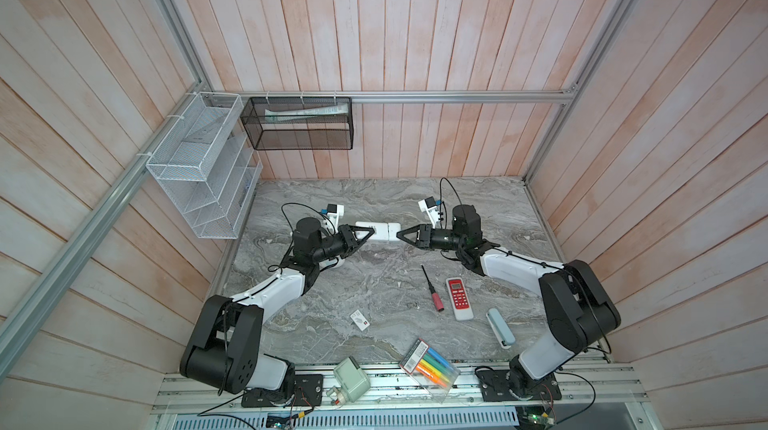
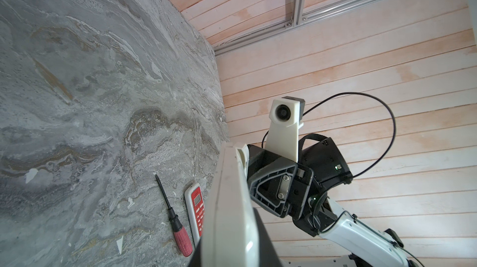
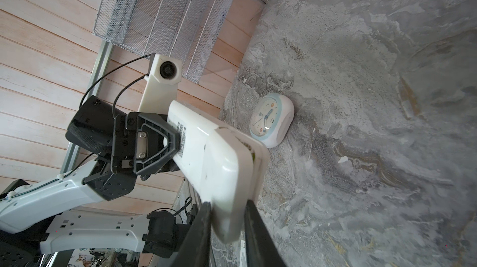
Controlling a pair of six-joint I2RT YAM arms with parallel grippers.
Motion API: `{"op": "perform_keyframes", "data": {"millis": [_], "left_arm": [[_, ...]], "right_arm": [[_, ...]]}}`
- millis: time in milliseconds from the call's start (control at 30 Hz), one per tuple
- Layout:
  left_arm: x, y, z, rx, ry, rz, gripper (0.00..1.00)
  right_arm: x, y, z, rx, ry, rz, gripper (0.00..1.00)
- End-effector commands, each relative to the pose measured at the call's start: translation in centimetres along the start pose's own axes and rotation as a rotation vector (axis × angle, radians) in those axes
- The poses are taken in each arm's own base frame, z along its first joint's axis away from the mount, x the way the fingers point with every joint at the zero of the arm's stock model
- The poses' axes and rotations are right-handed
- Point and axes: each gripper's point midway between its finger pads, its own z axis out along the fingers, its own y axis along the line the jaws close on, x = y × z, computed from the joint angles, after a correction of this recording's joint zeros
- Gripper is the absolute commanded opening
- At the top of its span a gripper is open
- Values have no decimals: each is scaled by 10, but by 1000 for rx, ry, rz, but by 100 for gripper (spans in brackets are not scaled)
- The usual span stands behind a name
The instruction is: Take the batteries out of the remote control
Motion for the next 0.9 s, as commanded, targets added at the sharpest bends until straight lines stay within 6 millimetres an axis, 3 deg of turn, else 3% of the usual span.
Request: {"op": "perform_keyframes", "data": {"millis": [0,867], "left_arm": [[-3,-11,2,31,1,49,0],[1,-11,-1,43,2,69,0]], "right_arm": [[-8,23,6,-80,2,-56,24],[-6,23,11,-85,1,-49,20]]}}
